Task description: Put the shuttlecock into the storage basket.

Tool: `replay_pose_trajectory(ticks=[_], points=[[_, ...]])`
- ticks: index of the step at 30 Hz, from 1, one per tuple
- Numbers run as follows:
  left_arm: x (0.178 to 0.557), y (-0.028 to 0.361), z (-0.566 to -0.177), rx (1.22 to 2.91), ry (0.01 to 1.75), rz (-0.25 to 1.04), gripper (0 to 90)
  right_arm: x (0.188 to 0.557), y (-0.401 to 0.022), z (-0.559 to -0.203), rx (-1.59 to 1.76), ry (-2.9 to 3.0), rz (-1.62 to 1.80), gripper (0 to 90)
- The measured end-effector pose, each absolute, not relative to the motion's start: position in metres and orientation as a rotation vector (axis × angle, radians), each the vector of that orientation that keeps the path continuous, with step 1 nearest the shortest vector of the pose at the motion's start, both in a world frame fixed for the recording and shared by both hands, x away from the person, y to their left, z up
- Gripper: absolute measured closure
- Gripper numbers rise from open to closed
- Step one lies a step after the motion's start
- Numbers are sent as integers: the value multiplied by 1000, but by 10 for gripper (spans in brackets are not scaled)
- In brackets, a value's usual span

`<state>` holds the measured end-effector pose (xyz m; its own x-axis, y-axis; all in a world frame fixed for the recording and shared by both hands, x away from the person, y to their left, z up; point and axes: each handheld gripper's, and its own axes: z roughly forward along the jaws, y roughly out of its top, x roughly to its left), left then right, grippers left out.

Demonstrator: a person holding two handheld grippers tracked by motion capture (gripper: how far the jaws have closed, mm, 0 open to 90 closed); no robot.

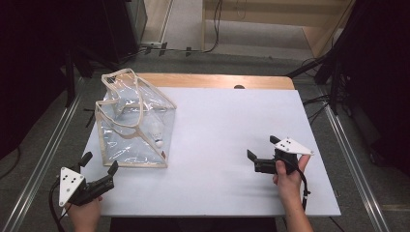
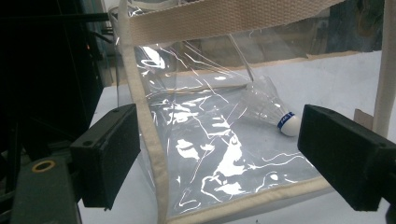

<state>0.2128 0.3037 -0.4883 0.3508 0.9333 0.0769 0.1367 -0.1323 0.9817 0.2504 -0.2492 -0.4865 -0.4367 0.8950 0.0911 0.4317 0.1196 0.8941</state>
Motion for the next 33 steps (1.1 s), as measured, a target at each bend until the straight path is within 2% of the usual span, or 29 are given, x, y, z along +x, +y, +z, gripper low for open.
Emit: replay_pose_trajectory(ticks=[13,33], points=[[215,305,-488,1540,1021,931,137,233,-293,-488,1338,1880,1259,0],[215,303,-488,1558,1014,944,137,198,-363,-509,1420,1771,1243,0]])
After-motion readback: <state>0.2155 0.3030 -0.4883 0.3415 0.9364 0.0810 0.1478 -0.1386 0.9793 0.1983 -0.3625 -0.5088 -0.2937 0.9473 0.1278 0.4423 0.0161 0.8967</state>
